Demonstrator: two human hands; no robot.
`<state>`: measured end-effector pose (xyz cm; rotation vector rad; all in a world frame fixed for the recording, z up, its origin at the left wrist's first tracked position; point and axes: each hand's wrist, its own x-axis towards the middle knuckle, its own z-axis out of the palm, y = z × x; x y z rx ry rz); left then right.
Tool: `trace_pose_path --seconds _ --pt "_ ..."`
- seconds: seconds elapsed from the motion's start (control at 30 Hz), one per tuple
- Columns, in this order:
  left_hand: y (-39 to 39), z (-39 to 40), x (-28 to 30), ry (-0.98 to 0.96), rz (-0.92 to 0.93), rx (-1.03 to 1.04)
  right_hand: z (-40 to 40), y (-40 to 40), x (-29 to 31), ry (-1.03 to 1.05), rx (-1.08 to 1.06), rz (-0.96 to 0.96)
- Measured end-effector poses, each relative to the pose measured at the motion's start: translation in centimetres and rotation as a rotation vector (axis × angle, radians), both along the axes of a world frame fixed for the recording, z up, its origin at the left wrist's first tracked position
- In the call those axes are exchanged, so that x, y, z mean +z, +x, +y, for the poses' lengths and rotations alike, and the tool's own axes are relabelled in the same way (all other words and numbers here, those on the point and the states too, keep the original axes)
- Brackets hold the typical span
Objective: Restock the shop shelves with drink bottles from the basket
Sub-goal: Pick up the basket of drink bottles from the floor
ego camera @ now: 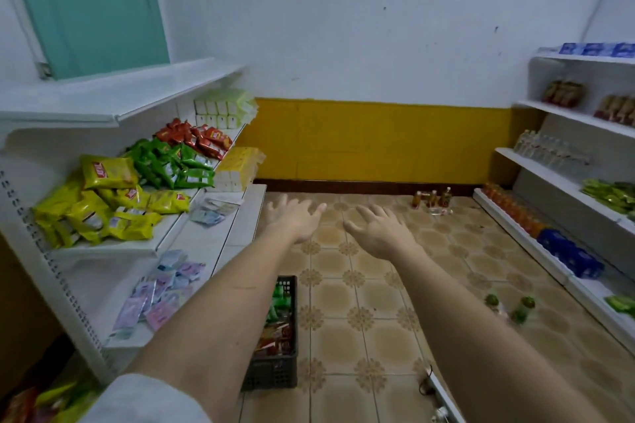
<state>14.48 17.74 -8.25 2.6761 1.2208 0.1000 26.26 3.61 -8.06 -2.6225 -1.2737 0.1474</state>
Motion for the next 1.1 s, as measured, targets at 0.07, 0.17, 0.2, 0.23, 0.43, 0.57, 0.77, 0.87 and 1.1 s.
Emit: trace_pose_path --seconds 0.07,0.17,0.2,0.23,0.43,0.57,0.77,0.87,1.1 --pt "2.2 1.2 -0.9 -0.025 0.030 -0.020 1.2 1.9 -0.9 -0.026 -0.013 0.033" --pt "5.7 2.8 -2.0 -0.040 0.067 -0.041 2.7 5.4 -2.3 -0.049 -0.028 0.076" --pt "7.2 3.4 -2.3 -0.037 0.077 -0.052 3.2 6.7 -2.8 -0.050 -0.031 0.087" --pt "8.9 4.0 -2.7 -0.037 0.087 -0.062 3.8 8.4 -3.3 -0.050 -0.035 0.095" --pt "18.9 7.0 -5.3 -0.040 0.097 -0.075 7.6 18.2 -6.4 -0.074 -0.017 0.113" --pt "23.7 8.4 -6.9 -0.088 0.135 -0.052 9.3 23.6 -8.4 -0.092 -0.006 0.124" --pt "29.9 10.8 -9.6 -0.184 0.157 0.020 12.7 30.4 -11.2 -0.166 0.063 0.156" --pt "31.2 12.8 -11.1 -0.240 0.159 0.052 16.0 32.3 -12.7 -0.222 0.145 0.181" --pt "29.9 21.2 -16.7 -0.342 0.193 0.252 27.5 31.6 -17.7 -0.371 0.396 0.193"
